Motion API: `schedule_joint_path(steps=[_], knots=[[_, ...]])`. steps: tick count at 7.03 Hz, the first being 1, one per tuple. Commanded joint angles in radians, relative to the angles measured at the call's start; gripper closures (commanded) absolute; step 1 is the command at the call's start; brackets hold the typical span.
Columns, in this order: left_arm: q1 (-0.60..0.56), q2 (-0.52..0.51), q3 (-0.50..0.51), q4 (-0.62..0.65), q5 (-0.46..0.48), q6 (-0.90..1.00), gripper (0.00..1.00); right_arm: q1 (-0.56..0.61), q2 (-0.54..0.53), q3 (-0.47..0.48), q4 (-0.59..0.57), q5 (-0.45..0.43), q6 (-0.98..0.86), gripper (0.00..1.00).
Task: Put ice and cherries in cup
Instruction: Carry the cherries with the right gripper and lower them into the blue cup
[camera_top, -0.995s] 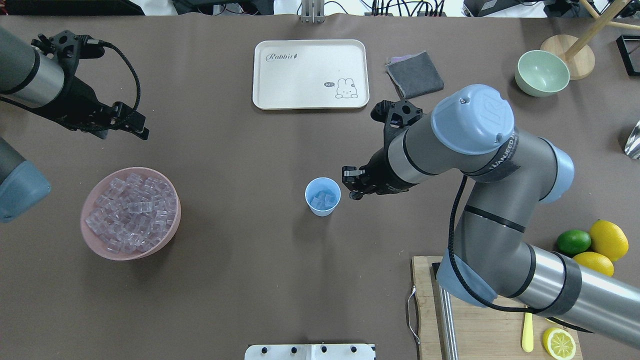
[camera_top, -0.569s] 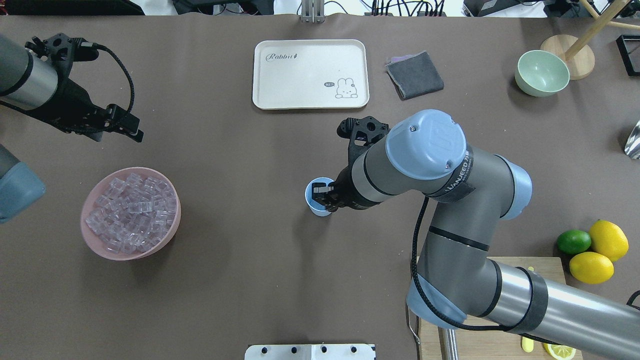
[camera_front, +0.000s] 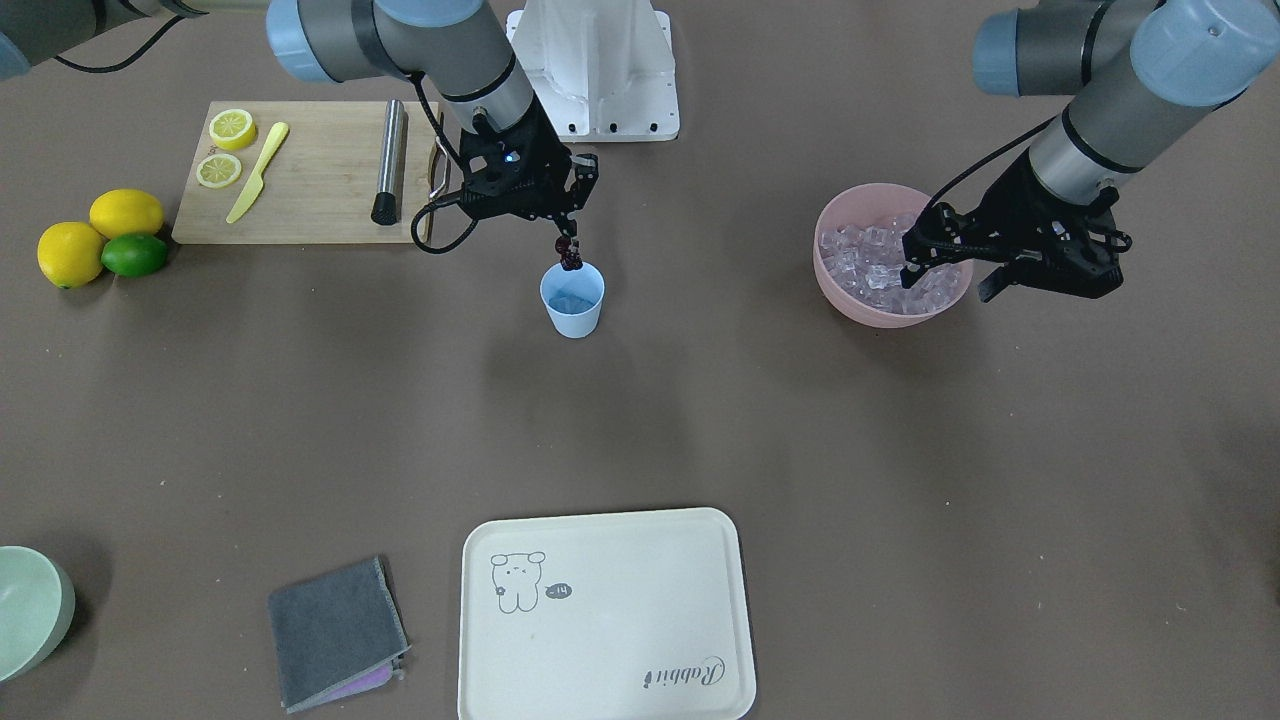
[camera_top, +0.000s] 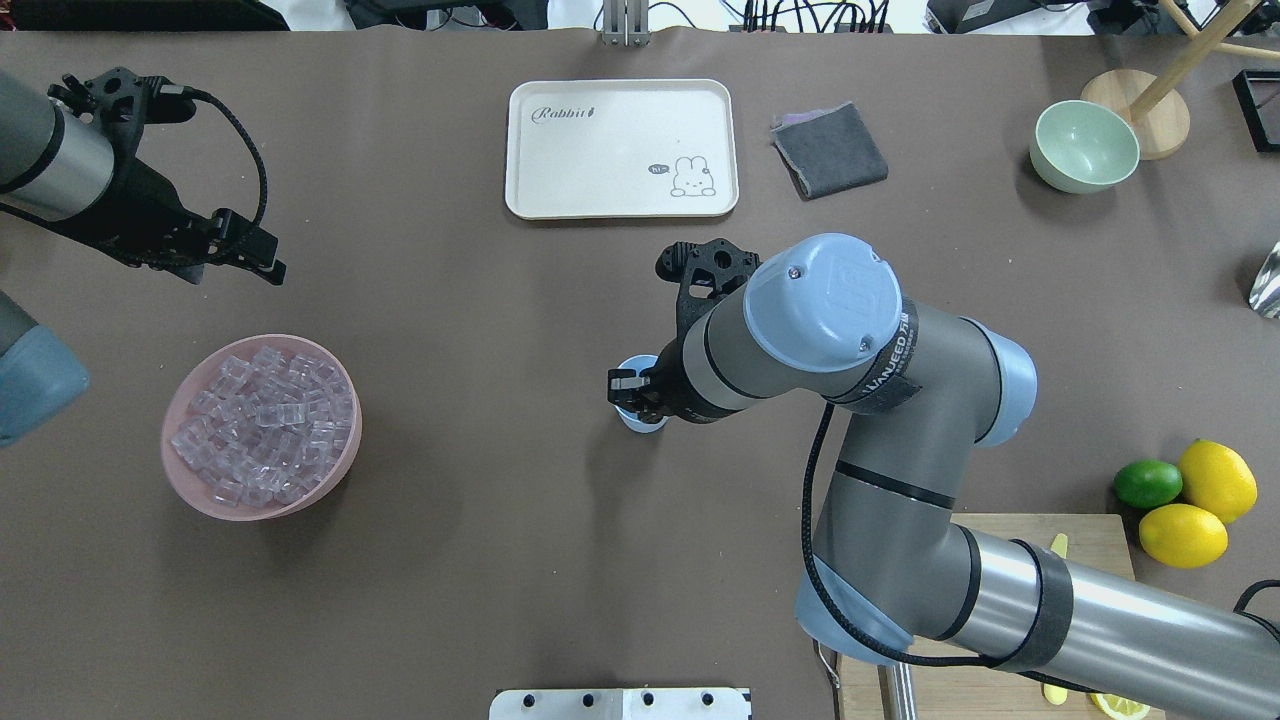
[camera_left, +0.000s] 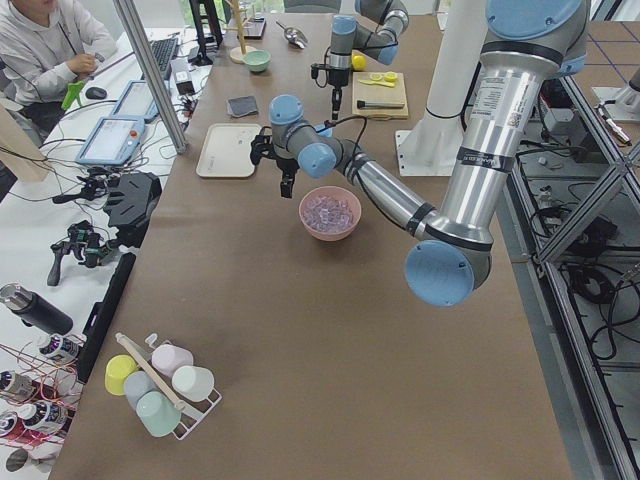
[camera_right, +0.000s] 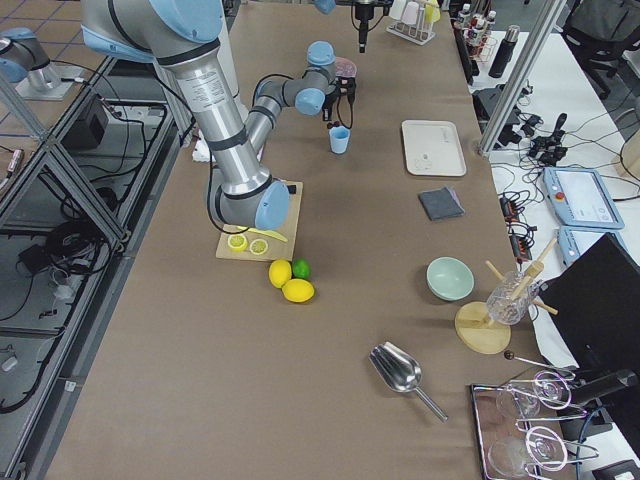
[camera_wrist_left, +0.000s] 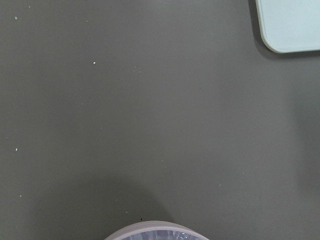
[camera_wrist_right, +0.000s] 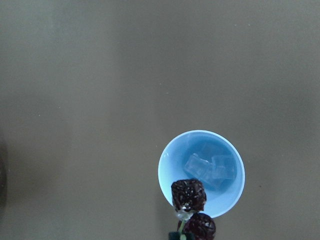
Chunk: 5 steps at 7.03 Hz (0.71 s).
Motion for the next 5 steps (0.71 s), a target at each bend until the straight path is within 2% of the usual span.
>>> schedule_joint_path(steps=[1, 2, 3, 4, 5], knots=[[-0.001, 0.002, -0.002, 0.000, 0.000, -0.003, 0.03, 0.010, 0.042, -0.047, 0.003, -0.002, -0.003, 1.00], [-0.001, 0.015, -0.005, -0.005, 0.000, -0.001, 0.03, 0.015, 0.040, -0.049, 0.003, -0.002, -0.003, 1.00], [-0.001, 0.017, -0.008, -0.005, 0.000, -0.001, 0.03, 0.015, 0.039, -0.056, 0.003, -0.002, -0.004, 0.86], [-0.001, 0.017, -0.009, -0.005, 0.000, -0.003, 0.03, 0.012, 0.039, -0.062, 0.003, -0.010, -0.003, 0.33], [-0.001, 0.017, -0.009, -0.005, 0.000, -0.003, 0.03, 0.012, 0.042, -0.069, 0.003, -0.030, -0.004, 0.21]])
